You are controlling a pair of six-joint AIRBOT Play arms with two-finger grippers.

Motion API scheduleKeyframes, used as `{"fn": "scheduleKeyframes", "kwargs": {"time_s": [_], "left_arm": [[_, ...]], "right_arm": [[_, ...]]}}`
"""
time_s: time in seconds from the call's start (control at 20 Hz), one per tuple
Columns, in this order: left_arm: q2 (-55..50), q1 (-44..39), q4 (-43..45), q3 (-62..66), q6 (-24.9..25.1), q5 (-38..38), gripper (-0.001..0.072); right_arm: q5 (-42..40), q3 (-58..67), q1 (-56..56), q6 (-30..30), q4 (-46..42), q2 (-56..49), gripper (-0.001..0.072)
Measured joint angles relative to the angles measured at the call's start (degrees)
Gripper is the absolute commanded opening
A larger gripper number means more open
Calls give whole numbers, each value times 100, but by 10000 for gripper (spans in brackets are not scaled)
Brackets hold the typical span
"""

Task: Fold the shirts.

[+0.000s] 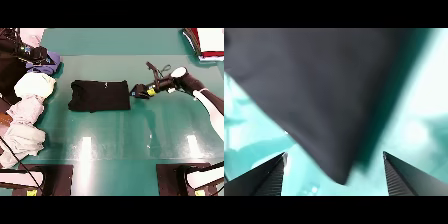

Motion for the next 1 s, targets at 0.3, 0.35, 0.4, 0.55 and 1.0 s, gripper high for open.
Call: {"fn": "scheduleKeyframes", "kwargs": {"time_s": [0.3,0.35,0.4,0.55,1.0], "left_arm": [[0,0,-4,0,-2,0,25],[-2,-2,-4,-2,-2,-7,25],[-2,0,-2,-2,-2,-20,25],[-2,0,-2,-2,-2,-39,25],[-2,-273,4,-2,-4,-55,24]], "right_arm": [[-127,374,291,-127,706,-809,676],[-129,562,391,-136,833,-997,641],[-144,741,481,-144,938,-1169,487],[-208,1272,706,-170,1134,-1606,15],[-437,1233,173,-319,1290,-881,11]]}}
